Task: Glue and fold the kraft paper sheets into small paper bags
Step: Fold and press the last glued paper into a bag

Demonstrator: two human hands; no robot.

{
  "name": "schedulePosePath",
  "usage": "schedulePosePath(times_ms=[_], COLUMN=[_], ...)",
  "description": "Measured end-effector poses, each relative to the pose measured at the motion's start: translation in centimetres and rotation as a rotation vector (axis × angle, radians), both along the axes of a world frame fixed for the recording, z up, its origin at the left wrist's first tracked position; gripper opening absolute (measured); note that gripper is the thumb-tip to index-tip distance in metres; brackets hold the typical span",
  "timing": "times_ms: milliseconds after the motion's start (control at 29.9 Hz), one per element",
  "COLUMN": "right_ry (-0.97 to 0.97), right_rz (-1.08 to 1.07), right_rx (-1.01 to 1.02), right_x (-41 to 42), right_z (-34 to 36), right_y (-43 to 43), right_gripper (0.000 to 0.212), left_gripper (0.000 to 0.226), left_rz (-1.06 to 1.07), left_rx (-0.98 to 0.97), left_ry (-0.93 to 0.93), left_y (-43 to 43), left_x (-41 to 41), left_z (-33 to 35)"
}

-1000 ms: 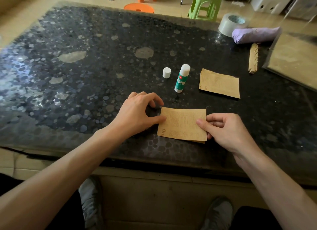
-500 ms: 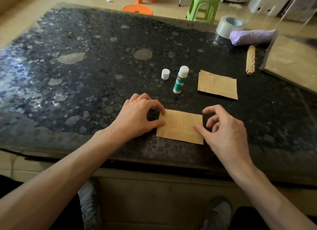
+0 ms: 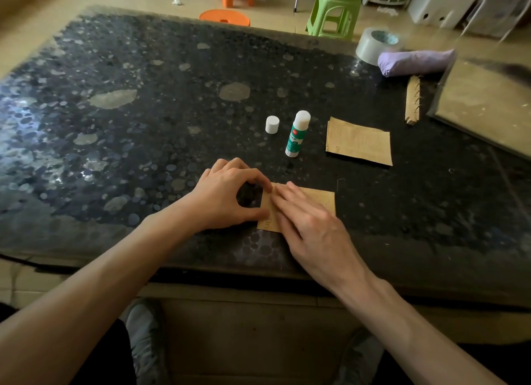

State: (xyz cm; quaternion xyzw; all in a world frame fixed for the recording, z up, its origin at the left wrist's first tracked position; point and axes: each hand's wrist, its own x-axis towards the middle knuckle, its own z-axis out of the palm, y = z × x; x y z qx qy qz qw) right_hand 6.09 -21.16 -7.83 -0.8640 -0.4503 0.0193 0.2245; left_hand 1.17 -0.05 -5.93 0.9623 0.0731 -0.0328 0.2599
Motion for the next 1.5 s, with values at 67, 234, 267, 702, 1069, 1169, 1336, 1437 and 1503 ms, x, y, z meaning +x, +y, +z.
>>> schedulePosePath(times_ms=[67,234,267,702,1069,1169,1336,1437,1503], right_ry=[0.016,-0.032,-0.035,0.048,0.189,0.174,0.206,0.244,0.272], right_rz=[0.047,0.113,0.108,-0.258,-0.299,-0.267,-0.264,-0.257,-0.237], right_rx=[-0.064,-0.291,-0.301,-0.344,-0.245,-0.271,-0.247,-0.239,-0.198], right_x=[-0.1,-0.2,-0.1,3.3,5.0,5.5,5.9,5.8,5.7], right_z=[-0.2,-0.4,-0.4,0.7,3.5,2.9,2.9,2.9,3.0], right_y=[0.2,-0.1,-0.4,-5.5,-4.8,-4.7,-4.5,-4.4,-4.4], right_gripper=[0.052,0.071,0.071,0.075,0.091,0.094,0.084,0.080,0.075], left_gripper=[0.056,0.057,0.057,0.054,0.103,0.099,0.091,0.089,0.094], left_rz=[-0.006,-0.014,-0.022,-0.007,-0.199,-0.214,-0.180,-0.147,-0.142], left_rx=[-0.001,-0.004,-0.003,-0.100,0.095,0.083,0.006,-0.072,-0.099], left_ry=[0.009,0.021,0.032,0.016,-0.117,-0.138,-0.160,-0.153,-0.145], left_y=[0.0,0.0,0.0,0.3,-1.0,-1.0,-1.2,-1.2,-1.1], left_x=[-0.1,-0.2,-0.1,-0.3,-0.8,-0.9,-0.9,-0.6,-0.5], left_z=[0.0,0.0,0.1,0.7,-1.2,-1.4,-1.3,-1.1,-1.1])
